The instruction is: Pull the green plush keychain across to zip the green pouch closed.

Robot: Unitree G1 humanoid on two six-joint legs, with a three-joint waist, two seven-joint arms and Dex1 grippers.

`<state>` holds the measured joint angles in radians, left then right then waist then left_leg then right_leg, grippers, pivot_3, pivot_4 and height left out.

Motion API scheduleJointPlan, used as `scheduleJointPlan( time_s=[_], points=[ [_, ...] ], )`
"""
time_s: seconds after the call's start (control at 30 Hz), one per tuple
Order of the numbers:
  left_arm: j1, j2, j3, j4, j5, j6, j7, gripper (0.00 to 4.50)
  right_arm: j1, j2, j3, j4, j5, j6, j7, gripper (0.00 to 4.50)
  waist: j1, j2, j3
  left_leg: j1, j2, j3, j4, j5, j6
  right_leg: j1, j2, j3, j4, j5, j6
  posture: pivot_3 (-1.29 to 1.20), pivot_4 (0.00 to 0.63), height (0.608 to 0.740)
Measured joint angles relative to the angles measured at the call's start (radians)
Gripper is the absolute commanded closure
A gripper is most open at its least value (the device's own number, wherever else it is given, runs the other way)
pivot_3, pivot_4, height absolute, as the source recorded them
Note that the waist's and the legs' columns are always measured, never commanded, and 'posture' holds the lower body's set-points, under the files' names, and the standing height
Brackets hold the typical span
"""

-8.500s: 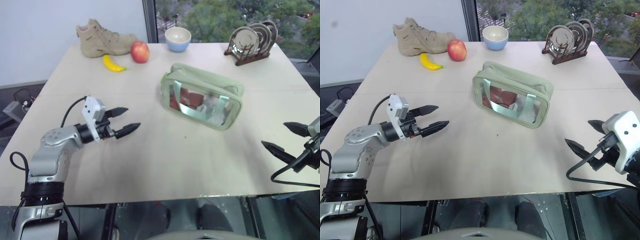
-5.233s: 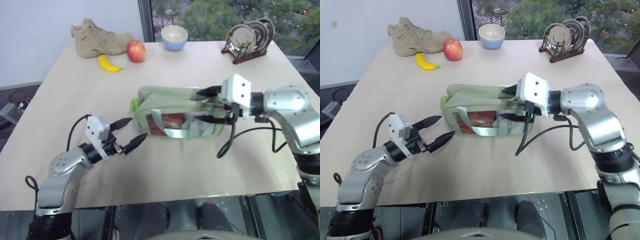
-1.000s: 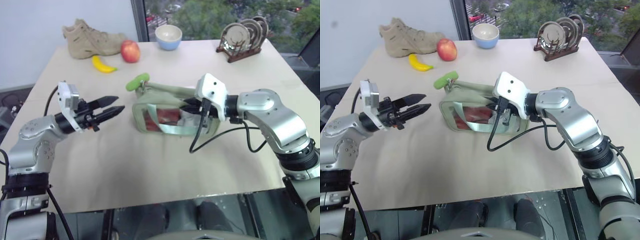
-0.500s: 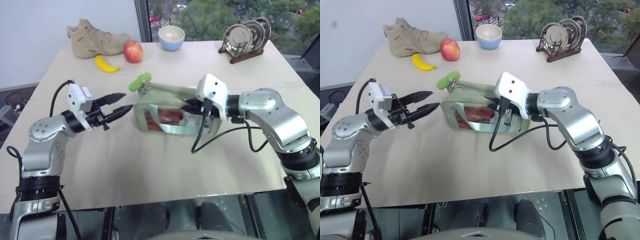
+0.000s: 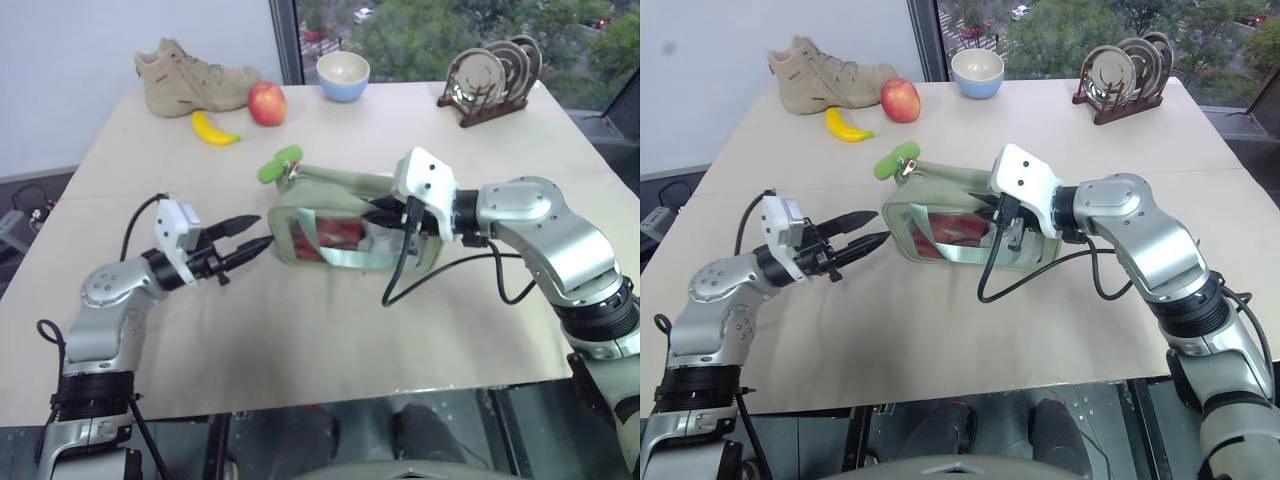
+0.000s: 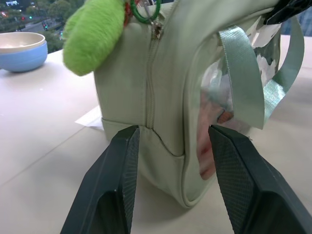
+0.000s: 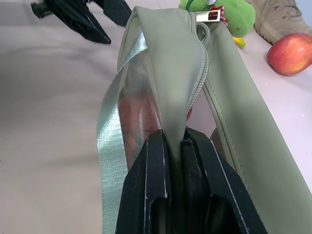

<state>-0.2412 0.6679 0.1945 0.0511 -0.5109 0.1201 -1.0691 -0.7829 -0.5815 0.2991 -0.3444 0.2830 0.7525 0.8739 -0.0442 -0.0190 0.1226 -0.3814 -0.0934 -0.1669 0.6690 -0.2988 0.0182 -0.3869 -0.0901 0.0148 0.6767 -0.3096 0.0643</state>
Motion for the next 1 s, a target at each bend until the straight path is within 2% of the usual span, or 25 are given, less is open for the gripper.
scheduleJointPlan(
  time_s=[0.27, 0.47, 0.67, 1.0],
  points=[
    [-0.055, 0.001, 0.046, 0.039, -0.083, 0.125, 0.022, 2.15, 0.000, 0.000, 0.000, -0.004, 0.001, 0.005, 0.000, 4.50, -0.001, 0.000, 0.000, 0.000, 0.000, 0.000, 0.000, 0.000, 0.000, 0.000, 0.000, 0.000, 0.000, 0.000, 0.000, 0.00, 0.150, 0.740],
    [-0.156, 0.021, 0.081, 0.174, -0.015, 0.126, 0.129, 2.15, 0.000, 0.000, 0.000, -0.007, 0.000, 0.006, 0.000, 4.50, 0.000, -0.001, 0.000, 0.000, -0.001, -0.001, 0.001, 0.000, 0.000, 0.000, 0.000, -0.001, 0.000, 0.000, 0.000, 0.00, 0.150, 0.740],
    [-0.211, -0.074, 0.046, 0.156, 0.057, 0.124, 0.282, 2.15, 0.000, 0.008, 0.000, -0.008, 0.002, 0.007, -0.001, 4.50, -0.004, -0.001, -0.001, -0.001, -0.001, 0.000, 0.001, 0.000, 0.000, 0.000, -0.001, 0.000, 0.001, 0.000, 0.000, 0.00, 0.150, 0.740],
    [-0.240, -0.205, 0.034, 0.000, 0.040, 0.173, 0.443, 2.15, 0.000, 0.007, 0.000, -0.010, 0.002, 0.010, -0.006, 4.50, 0.002, -0.002, -0.001, -0.001, -0.001, -0.001, 0.001, 0.000, 0.000, 0.000, -0.001, 0.000, 0.001, 0.000, 0.000, 0.00, 0.150, 0.740]
  ],
)
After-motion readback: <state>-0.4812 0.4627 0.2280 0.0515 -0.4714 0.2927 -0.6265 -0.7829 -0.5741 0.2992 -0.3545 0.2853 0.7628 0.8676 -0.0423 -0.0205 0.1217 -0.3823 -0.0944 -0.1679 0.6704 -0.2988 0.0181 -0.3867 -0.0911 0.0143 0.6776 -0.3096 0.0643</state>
